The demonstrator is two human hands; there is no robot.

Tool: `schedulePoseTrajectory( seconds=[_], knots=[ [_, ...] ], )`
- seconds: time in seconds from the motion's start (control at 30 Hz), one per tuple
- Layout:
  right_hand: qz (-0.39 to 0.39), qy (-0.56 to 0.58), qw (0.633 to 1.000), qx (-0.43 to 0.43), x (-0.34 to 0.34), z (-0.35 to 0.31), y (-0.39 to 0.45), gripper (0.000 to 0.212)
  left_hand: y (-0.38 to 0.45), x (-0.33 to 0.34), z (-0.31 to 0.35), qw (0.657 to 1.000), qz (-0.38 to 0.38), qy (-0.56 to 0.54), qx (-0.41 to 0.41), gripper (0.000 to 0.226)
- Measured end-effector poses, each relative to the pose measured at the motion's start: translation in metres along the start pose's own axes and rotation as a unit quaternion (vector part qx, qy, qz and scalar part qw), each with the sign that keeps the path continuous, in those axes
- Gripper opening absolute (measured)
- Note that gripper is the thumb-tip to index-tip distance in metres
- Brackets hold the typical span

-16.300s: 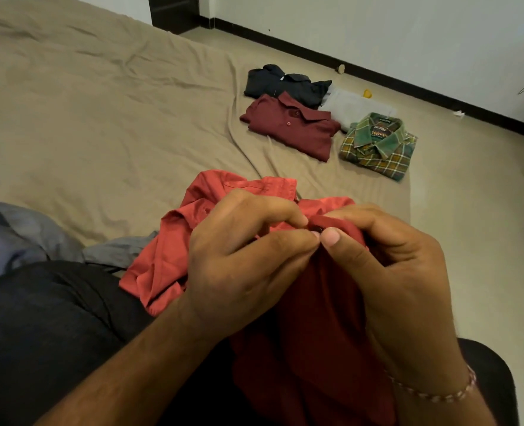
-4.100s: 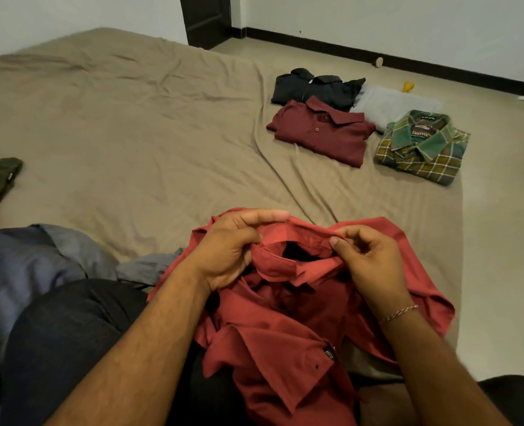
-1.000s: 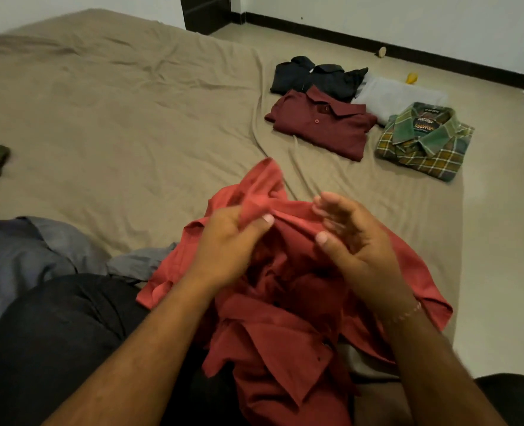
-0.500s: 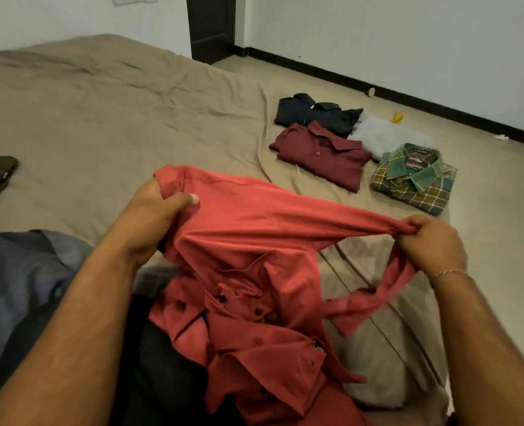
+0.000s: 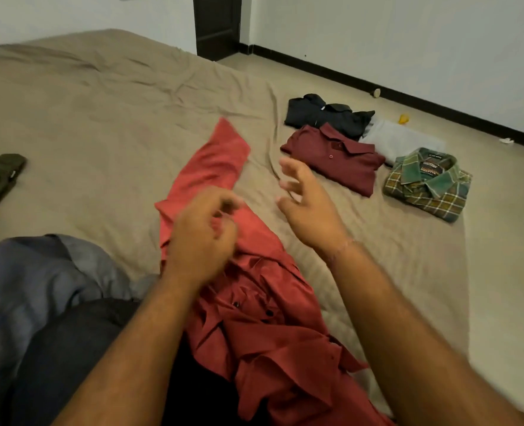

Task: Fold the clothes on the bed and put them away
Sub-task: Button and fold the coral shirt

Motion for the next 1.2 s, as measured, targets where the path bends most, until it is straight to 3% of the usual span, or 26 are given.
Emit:
schedulePoseTrajectory(
  seconds=[0.07,0.1,0.13,0.2,0.27,0.33,0.4,0.47,0.57,0.63,0.7,0.8,0.9,1.03,1.13,1.2],
  knots=[
    [0.124,-0.011,0.991,0.048,-0.029,0.050,-0.031,0.032,-0.011,0.050,0.022,0.980,-0.174,-0.073,0.067,0.032],
    [0.145,-0.001,0.986,0.086,-0.041,0.076,-0.051,0.018,-0.020,0.073,0.023,0.961,-0.253,-0.082,0.073,0.037],
    [0.134,0.015,0.983,0.123,-0.046,0.097,-0.070,0.008,-0.031,0.094,0.019,0.940,-0.327,-0.071,0.067,0.045],
    [0.045,0.025,0.980,0.194,-0.039,0.129,-0.107,0.011,-0.053,0.128,0.007,0.894,-0.443,0.004,0.069,0.061],
    [-0.054,-0.018,0.972,0.227,-0.023,0.143,-0.133,0.016,-0.061,0.146,-0.004,0.863,-0.489,0.107,0.075,0.056],
    [-0.093,-0.029,0.968,0.230,-0.014,0.143,-0.144,0.009,-0.052,0.148,-0.003,0.877,-0.450,0.140,0.089,0.029],
    [-0.078,-0.001,0.969,0.234,-0.017,0.137,-0.142,0.015,-0.037,0.138,0.007,0.906,-0.380,0.135,0.128,0.015],
    [-0.052,0.090,0.963,0.250,-0.025,0.124,-0.134,0.013,-0.027,0.123,0.015,0.917,-0.345,0.114,0.167,0.014],
    [-0.052,0.243,0.930,0.270,-0.032,0.100,-0.118,0.008,-0.030,0.116,0.016,0.899,-0.386,0.124,0.167,0.026],
    [-0.082,0.276,0.927,0.241,-0.039,0.075,-0.102,0.006,-0.024,0.111,0.019,0.892,-0.403,0.120,0.163,0.026],
    [-0.123,0.216,0.949,0.196,-0.052,0.044,-0.088,0.002,0.005,0.093,0.026,0.916,-0.367,0.076,0.141,0.022],
    [-0.124,-0.048,0.987,0.089,-0.095,-0.008,-0.059,0.013,0.086,0.045,0.053,0.962,-0.234,0.042,0.132,0.016],
    [-0.013,-0.307,0.951,-0.030,-0.154,-0.084,-0.026,0.012,0.170,0.000,0.091,0.966,-0.192,0.113,0.129,0.015],
    [0.089,-0.360,0.926,-0.074,-0.223,-0.180,-0.007,0.014,0.269,-0.072,0.157,0.931,-0.083,0.320,0.156,0.011],
    [0.119,-0.362,0.922,-0.071,-0.251,-0.210,-0.005,0.022,0.306,-0.090,0.179,0.888,-0.130,0.420,0.135,0.014],
    [0.212,-0.293,0.927,-0.102,-0.276,-0.227,-0.007,0.019,0.319,-0.107,0.187,0.883,-0.111,0.436,0.137,0.015]
  ],
)
Point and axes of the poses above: each hand's wrist, its own y-axis towards the middle knuckle, its own x-axis out of the palm, z = x × y, the point moved 8 cm from there along y, towards the middle knuckle, and after that the axes turned 9 degrees about x, right-handed, at the moved point
